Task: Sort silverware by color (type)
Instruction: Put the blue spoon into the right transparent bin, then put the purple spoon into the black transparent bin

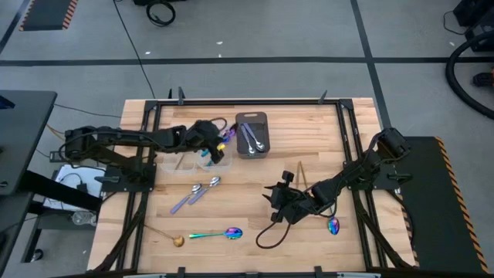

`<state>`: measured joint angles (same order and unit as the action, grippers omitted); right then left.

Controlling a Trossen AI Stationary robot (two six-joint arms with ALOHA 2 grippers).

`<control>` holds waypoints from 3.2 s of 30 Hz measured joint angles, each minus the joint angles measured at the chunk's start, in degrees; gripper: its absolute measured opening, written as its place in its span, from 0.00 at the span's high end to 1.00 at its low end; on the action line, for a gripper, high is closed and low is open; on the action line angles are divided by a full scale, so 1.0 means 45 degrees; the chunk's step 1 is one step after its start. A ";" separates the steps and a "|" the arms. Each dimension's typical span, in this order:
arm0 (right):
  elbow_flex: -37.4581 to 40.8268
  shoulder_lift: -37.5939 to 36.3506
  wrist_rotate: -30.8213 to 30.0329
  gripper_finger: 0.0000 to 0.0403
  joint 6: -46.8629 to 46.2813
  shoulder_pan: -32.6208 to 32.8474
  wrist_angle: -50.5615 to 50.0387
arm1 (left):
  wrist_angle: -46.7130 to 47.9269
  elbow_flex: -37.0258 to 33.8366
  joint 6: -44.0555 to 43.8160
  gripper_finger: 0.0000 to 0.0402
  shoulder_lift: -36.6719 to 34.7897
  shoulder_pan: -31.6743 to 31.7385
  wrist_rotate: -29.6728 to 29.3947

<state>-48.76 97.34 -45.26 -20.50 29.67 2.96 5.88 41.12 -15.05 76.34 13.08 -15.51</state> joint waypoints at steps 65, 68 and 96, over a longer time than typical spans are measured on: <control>0.0234 0.0000 0.0433 0.67 0.0885 -0.0036 0.0861 | 0.0670 -0.0878 -0.4890 0.70 0.1291 -0.0544 -0.0508; 0.0234 0.0000 0.0433 0.67 0.0881 -0.0038 0.0861 | 0.0662 -0.0645 -0.3916 0.67 0.1165 -0.0687 -0.0486; 0.0404 0.0005 0.0423 0.67 0.0891 -0.0136 0.0987 | 0.0578 -0.0219 0.0504 0.67 -0.0643 -0.5664 0.1372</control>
<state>-46.94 97.36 -43.35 -16.49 29.06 7.40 8.48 40.14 -12.78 73.45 -12.40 -9.33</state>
